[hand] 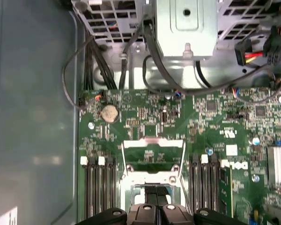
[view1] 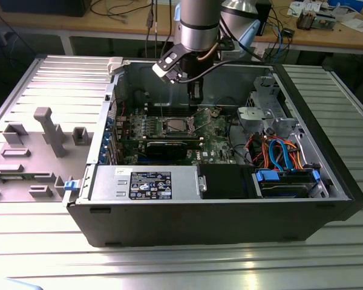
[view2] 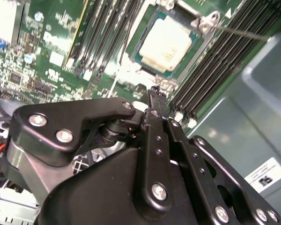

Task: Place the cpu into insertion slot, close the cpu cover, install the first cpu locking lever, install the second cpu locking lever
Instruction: 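Close the cpu cover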

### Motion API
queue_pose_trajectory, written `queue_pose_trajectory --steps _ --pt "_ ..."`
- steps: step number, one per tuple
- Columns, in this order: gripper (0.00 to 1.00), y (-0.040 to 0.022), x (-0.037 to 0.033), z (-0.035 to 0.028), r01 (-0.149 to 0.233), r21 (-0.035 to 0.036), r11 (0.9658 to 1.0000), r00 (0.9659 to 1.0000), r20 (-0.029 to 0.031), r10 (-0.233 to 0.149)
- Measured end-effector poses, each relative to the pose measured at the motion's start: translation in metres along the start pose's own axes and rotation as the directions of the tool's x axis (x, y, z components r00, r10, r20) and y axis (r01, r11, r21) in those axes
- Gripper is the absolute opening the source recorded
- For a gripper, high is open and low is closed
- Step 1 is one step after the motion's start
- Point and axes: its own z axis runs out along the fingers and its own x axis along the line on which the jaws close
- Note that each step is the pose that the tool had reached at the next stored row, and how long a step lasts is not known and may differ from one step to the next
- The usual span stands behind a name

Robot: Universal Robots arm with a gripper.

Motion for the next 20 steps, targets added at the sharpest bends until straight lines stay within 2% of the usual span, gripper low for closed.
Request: queue_pose_trajectory --steps 2,15,20 --pt "0.11 0.0037 0.0000 0.0002 0.000 0.0000 1.0000 1.0000 0.0000 0.000" --pt "0.11 0.0040 0.0001 0.0002 0.000 0.0000 1.0000 1.0000 0.0000 0.000" --pt "0.11 0.0086 0.0001 0.0004 0.000 0.0007 1.0000 1.0000 0.0000 0.000"
